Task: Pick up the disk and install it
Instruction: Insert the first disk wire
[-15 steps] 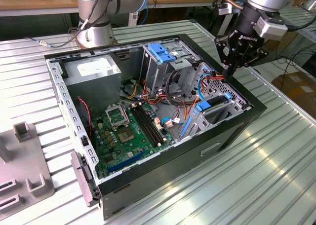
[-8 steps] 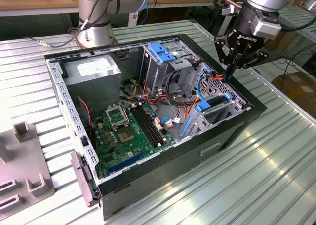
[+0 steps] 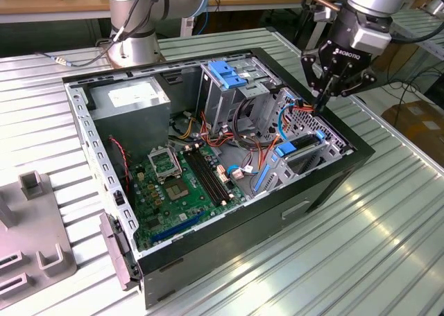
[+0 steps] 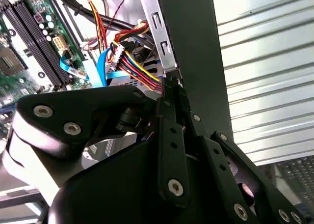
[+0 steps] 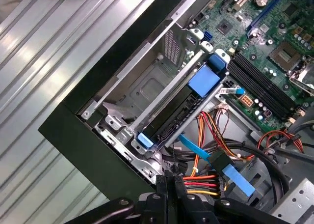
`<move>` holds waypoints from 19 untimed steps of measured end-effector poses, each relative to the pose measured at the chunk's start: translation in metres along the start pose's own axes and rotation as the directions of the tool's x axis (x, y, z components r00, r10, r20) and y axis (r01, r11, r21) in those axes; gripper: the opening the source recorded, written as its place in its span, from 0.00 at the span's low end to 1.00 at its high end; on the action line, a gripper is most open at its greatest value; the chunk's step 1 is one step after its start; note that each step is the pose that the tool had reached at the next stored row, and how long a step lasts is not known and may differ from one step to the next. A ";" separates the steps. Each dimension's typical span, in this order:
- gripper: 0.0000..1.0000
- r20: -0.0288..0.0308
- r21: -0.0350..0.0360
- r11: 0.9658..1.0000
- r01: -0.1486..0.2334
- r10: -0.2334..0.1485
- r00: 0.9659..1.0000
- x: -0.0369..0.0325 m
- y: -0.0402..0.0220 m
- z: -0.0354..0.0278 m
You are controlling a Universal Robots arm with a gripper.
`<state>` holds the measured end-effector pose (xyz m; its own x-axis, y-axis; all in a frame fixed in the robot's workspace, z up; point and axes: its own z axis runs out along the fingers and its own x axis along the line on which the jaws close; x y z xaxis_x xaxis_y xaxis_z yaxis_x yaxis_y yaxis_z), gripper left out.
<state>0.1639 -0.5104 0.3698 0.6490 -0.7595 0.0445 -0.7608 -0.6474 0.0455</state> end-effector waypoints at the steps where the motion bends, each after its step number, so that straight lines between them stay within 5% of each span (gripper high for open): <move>1: 0.17 0.002 -0.002 0.999 -0.034 0.034 0.999 0.0000 0.0000 0.0001; 6: 0.17 0.006 -0.006 0.991 -0.133 0.133 0.991 0.0000 0.0000 0.0002; 11: 0.17 0.009 -0.011 0.975 -0.224 0.224 0.975 0.0000 0.0000 0.0004; 17: 0.17 0.013 -0.017 0.945 -0.328 0.328 0.945 0.0000 0.0000 0.0008; 18: 0.17 0.014 -0.020 0.930 -0.367 0.368 0.930 0.0000 0.0000 0.0009; 19: 0.17 0.014 -0.021 0.920 -0.392 0.392 0.920 0.0000 0.0000 0.0010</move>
<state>0.1639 -0.5104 0.3689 0.2982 -0.9535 0.0444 -0.9540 -0.2963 0.0455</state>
